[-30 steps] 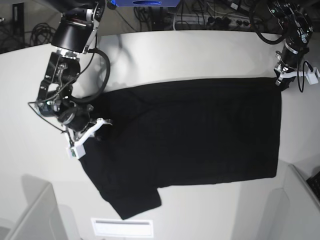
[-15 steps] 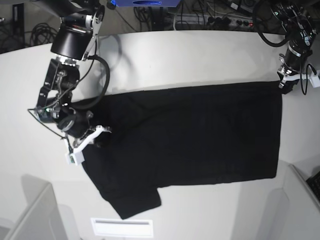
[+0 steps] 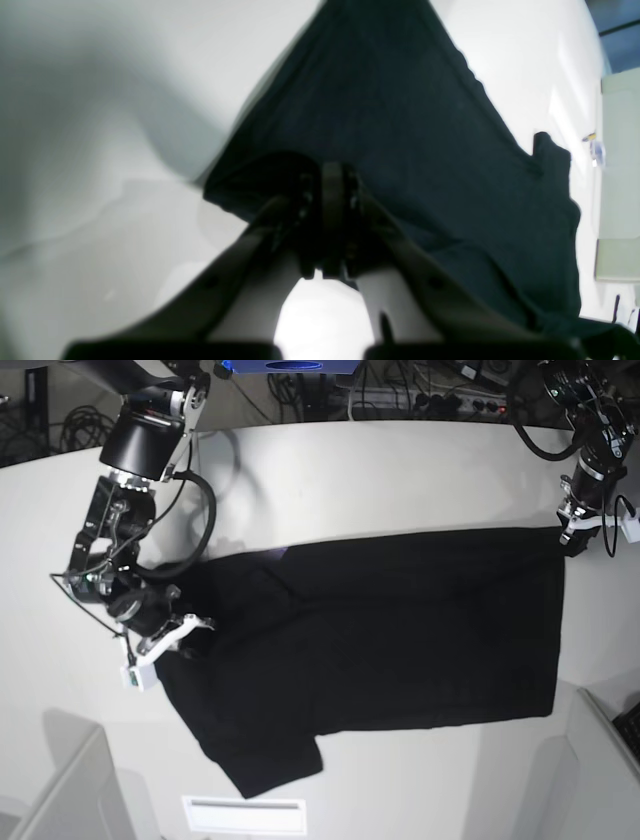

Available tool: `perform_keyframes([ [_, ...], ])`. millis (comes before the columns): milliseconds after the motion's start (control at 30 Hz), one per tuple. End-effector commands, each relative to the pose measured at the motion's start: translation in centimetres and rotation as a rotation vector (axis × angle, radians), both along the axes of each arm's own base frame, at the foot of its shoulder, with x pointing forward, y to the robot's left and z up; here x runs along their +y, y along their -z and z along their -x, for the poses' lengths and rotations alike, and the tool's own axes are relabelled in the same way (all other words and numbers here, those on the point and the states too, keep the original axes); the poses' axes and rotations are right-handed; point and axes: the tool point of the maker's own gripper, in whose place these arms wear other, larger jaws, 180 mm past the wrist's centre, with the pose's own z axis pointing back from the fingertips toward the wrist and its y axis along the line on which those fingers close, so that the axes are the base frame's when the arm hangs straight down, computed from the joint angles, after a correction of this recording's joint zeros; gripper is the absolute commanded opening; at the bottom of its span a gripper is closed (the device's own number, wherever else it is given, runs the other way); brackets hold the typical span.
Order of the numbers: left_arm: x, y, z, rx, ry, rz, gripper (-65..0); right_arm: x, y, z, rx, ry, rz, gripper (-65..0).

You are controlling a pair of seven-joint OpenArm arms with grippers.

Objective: Fold the T-shirt properly
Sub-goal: 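Pull the right gripper's shoulder corner outward to straighten the shirt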

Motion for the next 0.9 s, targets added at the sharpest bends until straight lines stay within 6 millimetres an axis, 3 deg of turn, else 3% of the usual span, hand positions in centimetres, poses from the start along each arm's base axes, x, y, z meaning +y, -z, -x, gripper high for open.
perform_keyframes([
  [0, 0.4, -1.3, -0.8, -0.045, 0.004, -0.020, -65.0, 0.0, -2.2, -1.6, -0.078, -0.001, -0.006, -65.0],
  [233, 0.4, -1.4, -1.2, -0.053, 0.002, -0.016, -65.0, 0.4, -0.5, -1.9, -0.040, 0.005, -0.043, -65.0],
  [367, 1.1, -0.1, -1.0, -0.017, -0.060, 0.030, -65.0, 0.5, 0.1, -1.9, -0.028, 0.009, -0.054, -65.0],
  [867, 1.2, 0.1, -1.7, -0.028, -0.068, 0.048, -65.0, 0.3, 0.2, -1.8, -0.024, 0.008, -0.050, -65.0],
])
